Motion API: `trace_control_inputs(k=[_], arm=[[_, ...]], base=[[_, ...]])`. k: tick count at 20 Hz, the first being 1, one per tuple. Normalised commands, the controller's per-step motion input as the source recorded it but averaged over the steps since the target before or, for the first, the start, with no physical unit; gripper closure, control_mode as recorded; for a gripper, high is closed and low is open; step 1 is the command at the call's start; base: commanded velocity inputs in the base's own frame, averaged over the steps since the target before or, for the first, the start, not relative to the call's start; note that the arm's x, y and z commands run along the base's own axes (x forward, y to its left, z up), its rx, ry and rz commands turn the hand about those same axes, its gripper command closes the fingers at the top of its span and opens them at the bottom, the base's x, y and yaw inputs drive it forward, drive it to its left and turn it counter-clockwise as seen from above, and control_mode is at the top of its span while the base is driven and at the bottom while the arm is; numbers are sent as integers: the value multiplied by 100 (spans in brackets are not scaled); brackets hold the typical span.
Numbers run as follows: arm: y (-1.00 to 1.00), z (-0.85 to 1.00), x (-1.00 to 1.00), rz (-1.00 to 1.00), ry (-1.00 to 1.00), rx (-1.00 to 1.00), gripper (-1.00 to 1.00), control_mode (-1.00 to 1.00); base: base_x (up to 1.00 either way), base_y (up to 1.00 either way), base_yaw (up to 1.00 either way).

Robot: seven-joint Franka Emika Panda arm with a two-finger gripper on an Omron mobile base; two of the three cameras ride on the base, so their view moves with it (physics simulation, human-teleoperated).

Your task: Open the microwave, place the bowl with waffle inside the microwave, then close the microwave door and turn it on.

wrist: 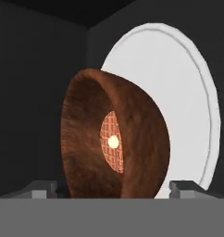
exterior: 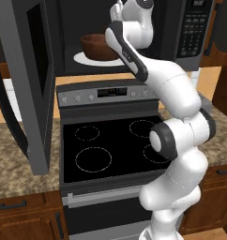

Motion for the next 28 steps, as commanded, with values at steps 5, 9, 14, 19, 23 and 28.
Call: trace_control_inputs(k=[5,9,14,19,23,28], arm=[[-57,-25,-100,0,-61,34,-100,-100],[-39,-2,-100,0,-35,8,-100,-100],[-4,0,-100,0,-11,-17,-100,-100],[0,0,-100,0,-1,-41,-100,-100],[0,0,-100,0,7,-58,-100,-100],[0,-10,-93,0,23,-68,-100,-100]], base=[[0,0,0],[0,0,0],[0,0,0],[0,0,0],[0,0,0],[0,0,0]])
